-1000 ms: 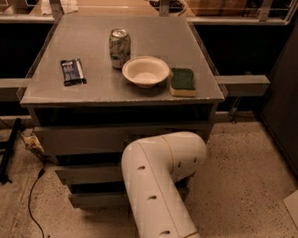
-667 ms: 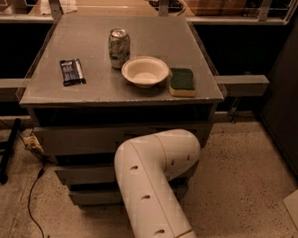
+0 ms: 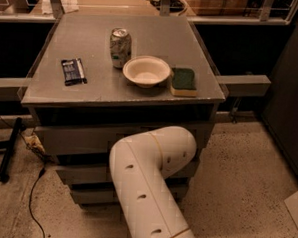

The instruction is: Close bottom drawer

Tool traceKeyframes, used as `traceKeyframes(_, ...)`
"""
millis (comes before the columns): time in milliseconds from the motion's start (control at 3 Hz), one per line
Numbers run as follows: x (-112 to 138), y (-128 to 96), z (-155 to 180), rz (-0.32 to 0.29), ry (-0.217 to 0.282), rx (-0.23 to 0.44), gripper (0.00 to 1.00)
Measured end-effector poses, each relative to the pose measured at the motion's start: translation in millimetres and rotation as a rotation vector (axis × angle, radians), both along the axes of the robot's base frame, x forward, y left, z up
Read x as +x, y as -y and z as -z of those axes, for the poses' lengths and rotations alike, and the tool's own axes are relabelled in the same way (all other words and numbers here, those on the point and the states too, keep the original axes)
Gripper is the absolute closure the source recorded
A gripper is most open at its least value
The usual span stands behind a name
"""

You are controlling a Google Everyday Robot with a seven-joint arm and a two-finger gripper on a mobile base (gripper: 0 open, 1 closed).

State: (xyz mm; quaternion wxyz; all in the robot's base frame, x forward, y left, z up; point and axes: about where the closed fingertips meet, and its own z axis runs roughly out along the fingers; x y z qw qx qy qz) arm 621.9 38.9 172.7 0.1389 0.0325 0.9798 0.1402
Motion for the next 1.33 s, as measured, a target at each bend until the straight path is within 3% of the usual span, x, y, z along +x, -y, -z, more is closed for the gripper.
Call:
traceKeyframes(333, -19.3, 11.9, -5.4, -0.009, -0.038, 0.012, 1.00)
traceKeyframes(667, -45.1, 68.0, -35.7, 0.039, -0.081, -0.023, 1.00)
traceKeyframes(1000, -86.1, 83.9, -31.6, 0.027, -0.143, -0.051, 0.81)
traceKeyframes(1333, -86.1, 83.9, -31.6, 0.027, -0.143, -0.051, 0.58)
